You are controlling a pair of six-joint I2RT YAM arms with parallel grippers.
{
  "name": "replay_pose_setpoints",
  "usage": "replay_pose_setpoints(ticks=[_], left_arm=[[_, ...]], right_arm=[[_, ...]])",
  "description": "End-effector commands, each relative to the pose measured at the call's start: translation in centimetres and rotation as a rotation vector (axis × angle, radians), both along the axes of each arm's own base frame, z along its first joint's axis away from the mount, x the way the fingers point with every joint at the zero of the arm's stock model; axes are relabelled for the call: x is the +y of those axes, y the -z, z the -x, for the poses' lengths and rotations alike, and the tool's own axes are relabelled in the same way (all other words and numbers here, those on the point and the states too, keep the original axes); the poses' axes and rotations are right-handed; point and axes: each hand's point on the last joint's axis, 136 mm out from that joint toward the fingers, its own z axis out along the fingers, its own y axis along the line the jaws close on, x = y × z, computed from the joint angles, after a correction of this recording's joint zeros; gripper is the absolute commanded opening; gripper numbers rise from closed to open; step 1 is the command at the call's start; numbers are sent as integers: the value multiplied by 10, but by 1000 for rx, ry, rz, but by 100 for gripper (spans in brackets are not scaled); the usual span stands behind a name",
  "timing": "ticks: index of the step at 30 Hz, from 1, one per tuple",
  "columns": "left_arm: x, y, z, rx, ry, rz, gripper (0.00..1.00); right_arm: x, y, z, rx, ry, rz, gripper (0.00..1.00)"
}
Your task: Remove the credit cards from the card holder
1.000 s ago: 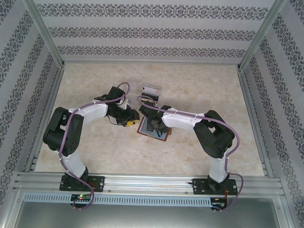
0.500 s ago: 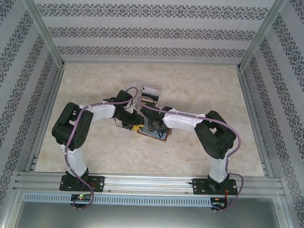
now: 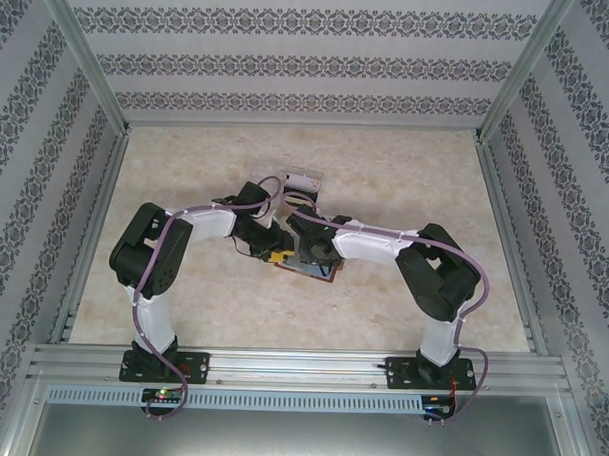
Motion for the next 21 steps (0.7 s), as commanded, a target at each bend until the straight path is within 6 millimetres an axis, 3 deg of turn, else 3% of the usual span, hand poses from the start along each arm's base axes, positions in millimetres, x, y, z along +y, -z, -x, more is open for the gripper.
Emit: replay_pose_setpoints(ticks=[1, 6, 11, 16, 21], left_arm=[[-17, -5, -1, 0, 27, 70, 34], [-37, -24, -3, -19, 56, 178, 34], [-58, -42, -4, -45, 76, 265, 35], [-83, -52, 3, -69, 126, 292, 37], [-99, -39, 10, -43, 157, 265, 44]], right_arm=[[-5, 3, 5, 30, 21, -50, 41], [-14, -40, -2, -87, 69, -136, 51], [-49, -74, -4, -205, 167, -144, 53], [-79, -94, 1, -286, 238, -122, 54], [-95, -100, 6, -322, 281, -124, 54]])
